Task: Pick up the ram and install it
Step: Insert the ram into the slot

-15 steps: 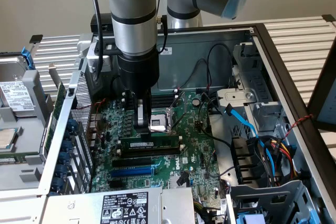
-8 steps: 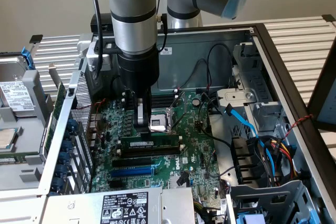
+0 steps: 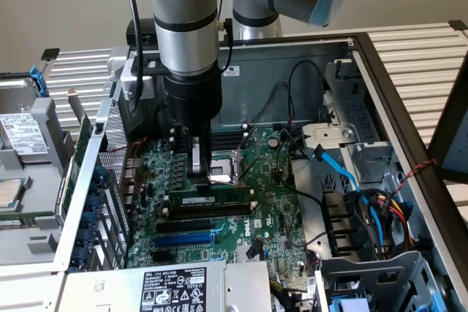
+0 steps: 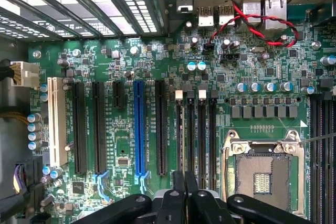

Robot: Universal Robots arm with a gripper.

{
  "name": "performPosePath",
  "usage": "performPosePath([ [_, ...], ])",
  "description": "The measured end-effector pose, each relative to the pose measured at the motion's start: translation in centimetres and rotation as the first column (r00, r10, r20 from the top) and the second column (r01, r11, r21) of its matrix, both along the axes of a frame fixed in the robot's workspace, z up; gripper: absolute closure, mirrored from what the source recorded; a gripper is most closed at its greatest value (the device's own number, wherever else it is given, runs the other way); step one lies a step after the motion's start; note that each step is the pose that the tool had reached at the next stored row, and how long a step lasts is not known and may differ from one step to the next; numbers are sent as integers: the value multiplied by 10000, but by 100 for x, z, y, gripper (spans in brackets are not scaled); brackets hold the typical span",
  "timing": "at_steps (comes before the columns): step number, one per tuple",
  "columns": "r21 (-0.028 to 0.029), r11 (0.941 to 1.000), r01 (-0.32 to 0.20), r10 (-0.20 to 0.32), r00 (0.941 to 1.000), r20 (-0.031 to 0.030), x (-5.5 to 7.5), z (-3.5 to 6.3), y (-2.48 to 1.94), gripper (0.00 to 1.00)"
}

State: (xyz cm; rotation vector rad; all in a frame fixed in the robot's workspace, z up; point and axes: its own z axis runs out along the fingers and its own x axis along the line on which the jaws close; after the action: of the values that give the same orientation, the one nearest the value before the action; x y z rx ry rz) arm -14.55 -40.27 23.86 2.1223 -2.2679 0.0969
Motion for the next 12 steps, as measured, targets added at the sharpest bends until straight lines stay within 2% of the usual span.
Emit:
performPosePath([
  [12,0,10000,1,-1,10000,2,-22,0,-9,88],
])
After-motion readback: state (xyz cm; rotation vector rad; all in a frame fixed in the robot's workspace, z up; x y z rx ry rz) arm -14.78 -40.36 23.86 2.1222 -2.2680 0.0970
